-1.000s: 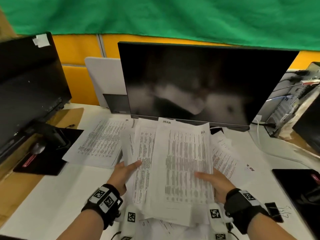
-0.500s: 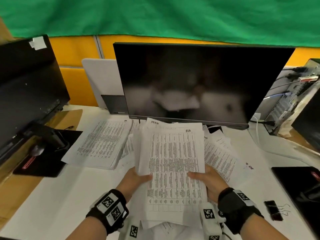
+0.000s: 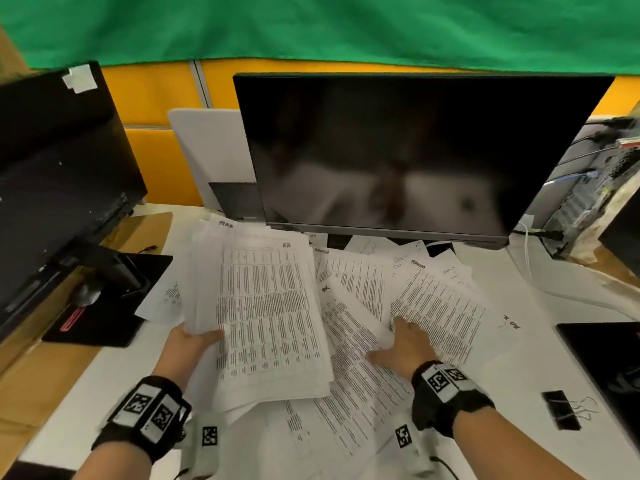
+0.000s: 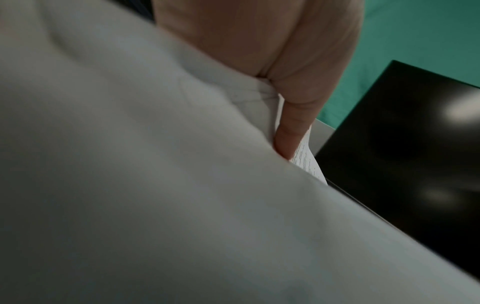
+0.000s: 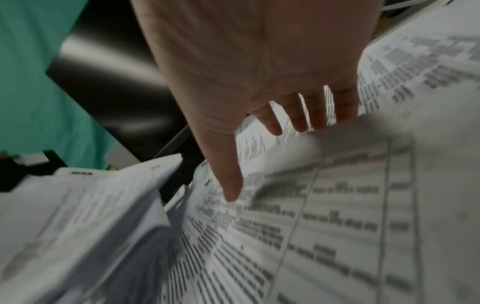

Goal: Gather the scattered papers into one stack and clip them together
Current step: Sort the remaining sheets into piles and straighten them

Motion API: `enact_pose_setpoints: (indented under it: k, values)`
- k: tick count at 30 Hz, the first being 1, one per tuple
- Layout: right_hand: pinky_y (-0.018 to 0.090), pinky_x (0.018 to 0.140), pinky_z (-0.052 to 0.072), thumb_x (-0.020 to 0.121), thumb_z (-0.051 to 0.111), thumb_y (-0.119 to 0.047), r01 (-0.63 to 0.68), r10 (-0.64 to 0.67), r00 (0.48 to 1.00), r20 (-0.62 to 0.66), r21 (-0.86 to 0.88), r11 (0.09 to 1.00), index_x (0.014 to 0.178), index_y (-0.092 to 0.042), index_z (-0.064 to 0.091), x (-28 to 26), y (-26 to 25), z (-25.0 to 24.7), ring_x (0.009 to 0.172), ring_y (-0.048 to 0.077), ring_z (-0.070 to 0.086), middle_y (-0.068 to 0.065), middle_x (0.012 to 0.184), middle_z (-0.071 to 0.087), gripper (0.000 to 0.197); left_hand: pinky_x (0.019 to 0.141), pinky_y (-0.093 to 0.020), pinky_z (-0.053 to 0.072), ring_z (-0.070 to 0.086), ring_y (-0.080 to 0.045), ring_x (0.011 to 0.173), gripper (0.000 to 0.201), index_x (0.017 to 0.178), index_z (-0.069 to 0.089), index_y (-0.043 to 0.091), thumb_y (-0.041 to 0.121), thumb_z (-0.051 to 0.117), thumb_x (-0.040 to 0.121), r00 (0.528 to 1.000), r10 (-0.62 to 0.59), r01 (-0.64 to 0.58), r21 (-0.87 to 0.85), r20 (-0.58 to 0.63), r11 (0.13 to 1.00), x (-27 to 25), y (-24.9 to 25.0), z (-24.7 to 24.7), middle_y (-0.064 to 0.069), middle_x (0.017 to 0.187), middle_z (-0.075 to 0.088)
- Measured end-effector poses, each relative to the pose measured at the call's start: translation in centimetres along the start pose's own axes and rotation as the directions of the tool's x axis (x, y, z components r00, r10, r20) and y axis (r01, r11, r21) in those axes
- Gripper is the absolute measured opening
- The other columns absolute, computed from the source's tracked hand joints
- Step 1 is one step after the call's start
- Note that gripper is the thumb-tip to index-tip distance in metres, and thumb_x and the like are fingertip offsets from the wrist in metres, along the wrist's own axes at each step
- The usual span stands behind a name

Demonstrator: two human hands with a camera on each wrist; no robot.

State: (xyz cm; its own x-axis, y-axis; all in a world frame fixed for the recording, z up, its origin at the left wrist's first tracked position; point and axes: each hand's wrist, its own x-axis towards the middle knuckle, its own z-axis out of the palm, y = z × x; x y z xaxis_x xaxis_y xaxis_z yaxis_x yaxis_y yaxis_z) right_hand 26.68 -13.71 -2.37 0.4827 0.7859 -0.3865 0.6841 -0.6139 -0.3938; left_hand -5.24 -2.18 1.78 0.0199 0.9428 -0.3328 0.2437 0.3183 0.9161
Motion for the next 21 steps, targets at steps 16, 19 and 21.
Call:
enact_pose_setpoints:
  k: [16,19,21]
  values:
    - [0.036,0.082,0.051,0.083,0.068,-0.030,-0.308,0.366,0.917,-0.160,0.300,0.903,0.120,-0.001,0.051,1.5,-3.9,2.2,0.104,0.032,0.060,0.016,0.116,0.061,0.050,0.076,-0.046,0.054,0.065,-0.037,0.082,0.032,0.112,0.058,0.002,0.009,0.067,0.083,0.997,-0.074,0.074,0.012,0.022,0.997,1.1,-3.1,-6.2,-0.019,0.092,0.068]
    - [0.037,0.097,0.047,0.073,0.078,-0.031,-0.418,0.439,0.887,-0.144,0.153,0.895,0.131,-0.004,0.038,1.9,-5.4,3.4,0.119,0.030,0.050,0.016,0.130,0.051,0.076,0.075,-0.045,0.054,0.066,-0.034,0.078,0.035,0.114,0.060,0.001,0.006,0.069,0.081,0.997,-0.069,0.069,0.015,0.047,0.998,2.1,-3.3,-6.2,-0.019,0.092,0.070]
    - [0.039,0.095,0.048,0.076,0.077,-0.019,-0.411,0.448,0.885,-0.129,0.237,0.880,0.137,-0.003,0.029,2.2,-5.7,4.0,0.118,0.032,0.052,0.020,0.131,0.050,0.080,0.070,-0.040,0.054,0.065,-0.032,0.074,0.033,0.113,0.061,0.001,0.005,0.068,0.081,0.996,-0.061,0.060,0.014,0.059,0.998,2.5,-3.2,-6.1,-0.017,0.088,0.070]
